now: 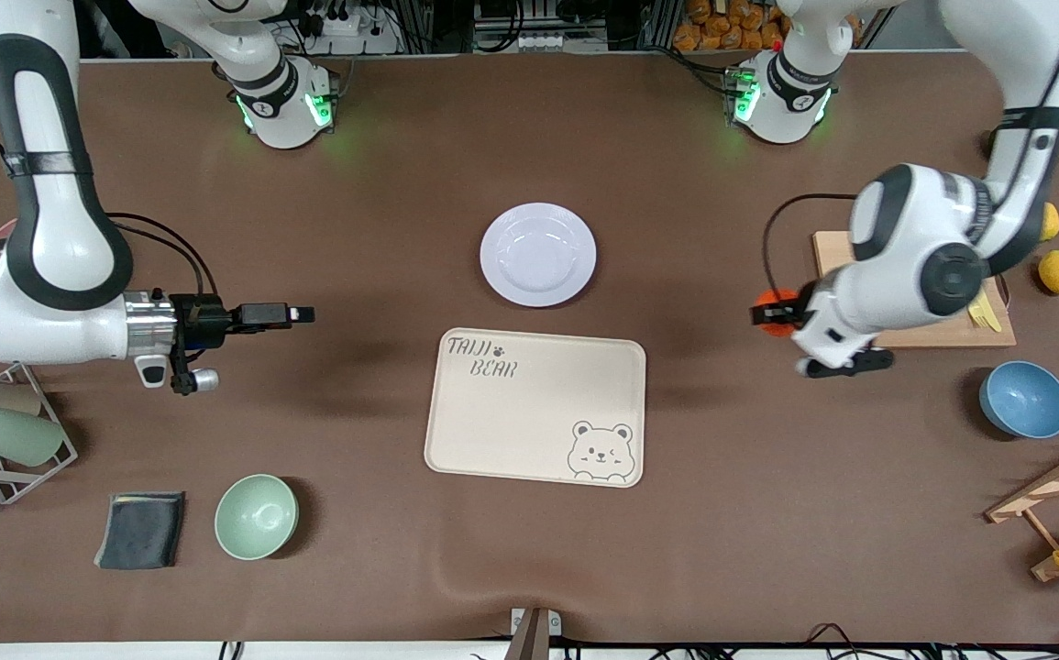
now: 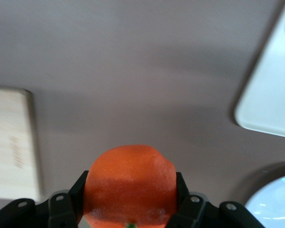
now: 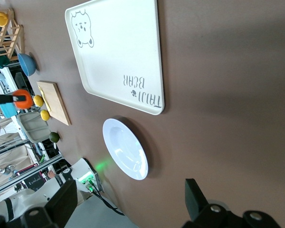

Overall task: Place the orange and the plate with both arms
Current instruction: 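Carry the orange over the white plate with the left gripper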

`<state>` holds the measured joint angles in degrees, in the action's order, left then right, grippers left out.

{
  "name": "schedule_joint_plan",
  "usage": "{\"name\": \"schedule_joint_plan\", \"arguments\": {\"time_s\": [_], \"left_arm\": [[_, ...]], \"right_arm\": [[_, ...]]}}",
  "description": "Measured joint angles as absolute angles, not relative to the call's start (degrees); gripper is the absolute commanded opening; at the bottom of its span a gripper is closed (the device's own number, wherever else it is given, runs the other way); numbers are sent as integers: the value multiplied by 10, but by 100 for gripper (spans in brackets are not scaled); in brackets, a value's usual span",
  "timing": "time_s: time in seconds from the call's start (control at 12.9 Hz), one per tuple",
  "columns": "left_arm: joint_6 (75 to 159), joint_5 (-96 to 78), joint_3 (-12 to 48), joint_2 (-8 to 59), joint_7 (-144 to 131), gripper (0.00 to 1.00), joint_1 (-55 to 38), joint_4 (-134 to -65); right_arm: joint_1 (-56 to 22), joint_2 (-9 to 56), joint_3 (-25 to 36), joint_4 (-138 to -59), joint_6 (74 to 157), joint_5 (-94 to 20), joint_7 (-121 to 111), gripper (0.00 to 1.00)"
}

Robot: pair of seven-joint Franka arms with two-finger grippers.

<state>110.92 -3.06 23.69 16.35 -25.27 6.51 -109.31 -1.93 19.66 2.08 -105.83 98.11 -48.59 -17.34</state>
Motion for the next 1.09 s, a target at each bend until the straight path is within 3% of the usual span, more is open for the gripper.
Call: {"name": "schedule_joint_plan", "arguments": {"time_s": [0.62,0.93,1.09], "left_arm": [[1199,-62,239,219,-570,0,-157,-1092],[1309,-62,238,273,-720,1,-249,-1092],[1357,-62,236,309,-767,7,-283,-1091]], "right_arm": [[-85,202,19,-1071,1063,-509,-175,100],[-99,214,20,-1084,1088,-537,-200,100],[-97,221,23,-1089,1091,-547,-219,100]]}}
